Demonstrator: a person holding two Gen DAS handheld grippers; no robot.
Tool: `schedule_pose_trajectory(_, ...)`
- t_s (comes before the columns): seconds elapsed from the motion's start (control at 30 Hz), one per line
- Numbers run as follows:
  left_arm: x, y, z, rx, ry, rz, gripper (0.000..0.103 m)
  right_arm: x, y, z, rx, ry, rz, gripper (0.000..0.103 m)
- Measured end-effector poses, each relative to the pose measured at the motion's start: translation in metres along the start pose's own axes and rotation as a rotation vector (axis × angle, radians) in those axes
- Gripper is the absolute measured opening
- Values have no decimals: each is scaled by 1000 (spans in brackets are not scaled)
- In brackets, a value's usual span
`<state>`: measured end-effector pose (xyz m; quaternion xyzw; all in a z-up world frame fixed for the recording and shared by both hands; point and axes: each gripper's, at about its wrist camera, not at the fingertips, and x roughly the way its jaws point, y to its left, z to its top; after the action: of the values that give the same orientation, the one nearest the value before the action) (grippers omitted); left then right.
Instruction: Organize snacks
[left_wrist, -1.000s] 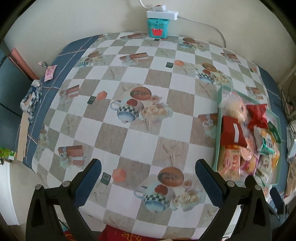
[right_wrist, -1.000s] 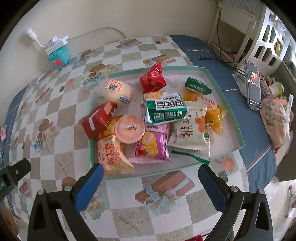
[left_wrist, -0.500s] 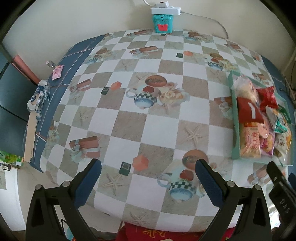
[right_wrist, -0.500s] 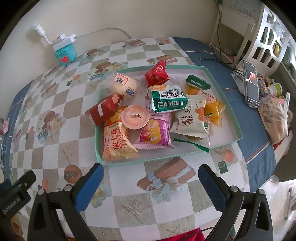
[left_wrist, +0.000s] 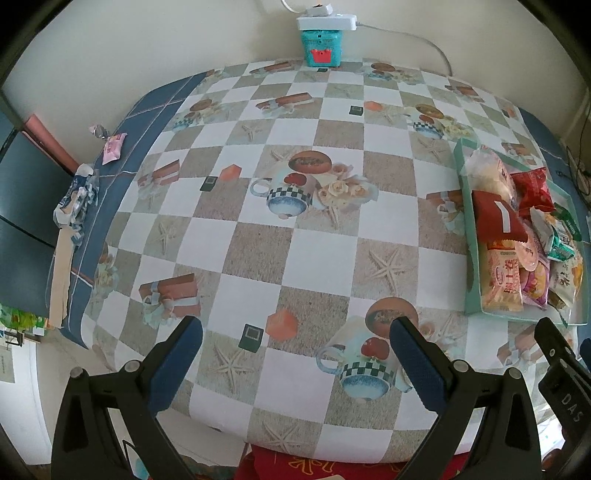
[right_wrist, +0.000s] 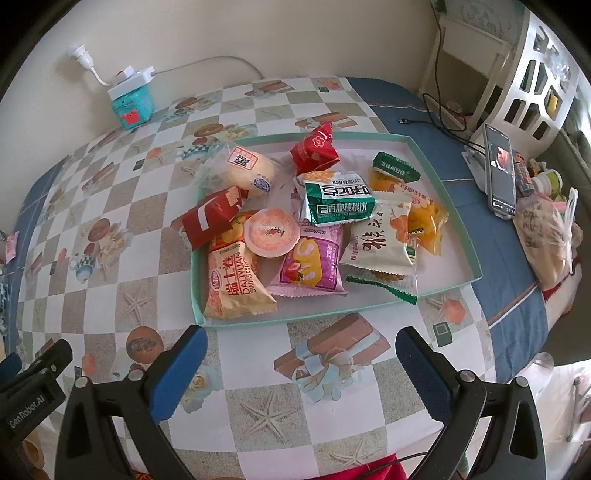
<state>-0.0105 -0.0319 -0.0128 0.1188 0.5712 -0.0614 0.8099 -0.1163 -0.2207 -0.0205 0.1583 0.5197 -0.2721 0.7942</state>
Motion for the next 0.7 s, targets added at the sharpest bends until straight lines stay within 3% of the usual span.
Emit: schedule_pose_trajectory(0.7,1,1,0,1,1,-6,101,-1,6,1,-22,-5,-11,103)
